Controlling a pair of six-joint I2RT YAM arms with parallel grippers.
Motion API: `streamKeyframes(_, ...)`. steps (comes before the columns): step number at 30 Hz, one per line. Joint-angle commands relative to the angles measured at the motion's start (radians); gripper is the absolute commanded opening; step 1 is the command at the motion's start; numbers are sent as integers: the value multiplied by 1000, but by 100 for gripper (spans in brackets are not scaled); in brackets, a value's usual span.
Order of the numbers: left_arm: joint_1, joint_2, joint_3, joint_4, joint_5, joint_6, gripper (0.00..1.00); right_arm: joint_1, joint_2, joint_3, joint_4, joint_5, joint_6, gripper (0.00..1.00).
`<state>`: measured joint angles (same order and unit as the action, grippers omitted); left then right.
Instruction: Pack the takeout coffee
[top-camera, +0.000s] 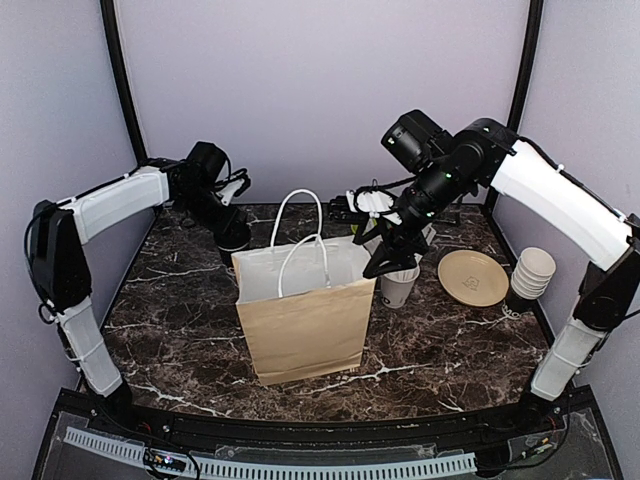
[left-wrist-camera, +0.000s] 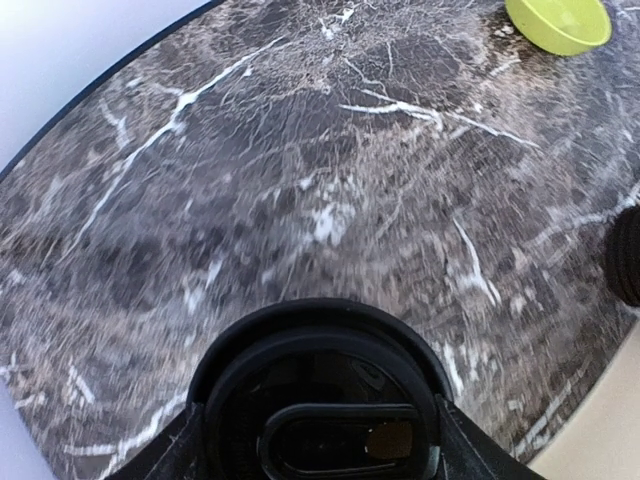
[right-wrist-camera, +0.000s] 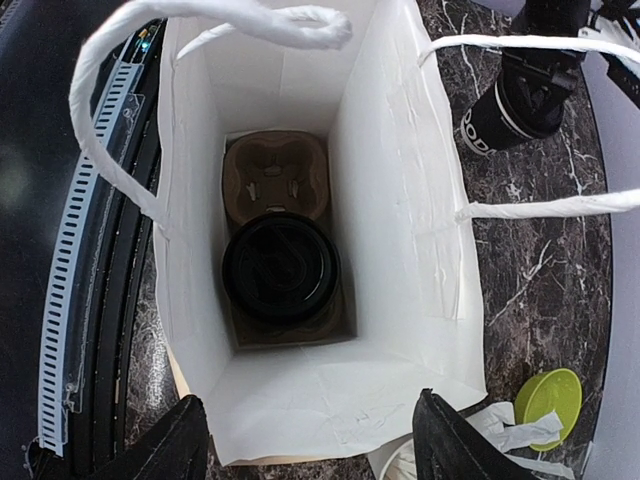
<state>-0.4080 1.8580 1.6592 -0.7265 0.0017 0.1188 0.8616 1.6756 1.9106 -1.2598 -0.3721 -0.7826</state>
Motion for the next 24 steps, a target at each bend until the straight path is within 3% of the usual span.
streamKeyframes(1, 0, -256, -138, -37, -5, -48, 64, -7, -7, 12, 13, 9, 8, 70)
streamKeyframes(7, -11, -521, -437, 1, 84, -221, 63, -8, 0, 29, 15, 7, 8, 70)
streamKeyframes(13, -47, -678, -599, -32, 65, -327, 63, -8, 5, 38, 15, 0, 10, 71)
streamKeyframes(24, -158, -683, -729, -5, 18, -448, 62, -7, -4, 35, 17, -3, 18, 71)
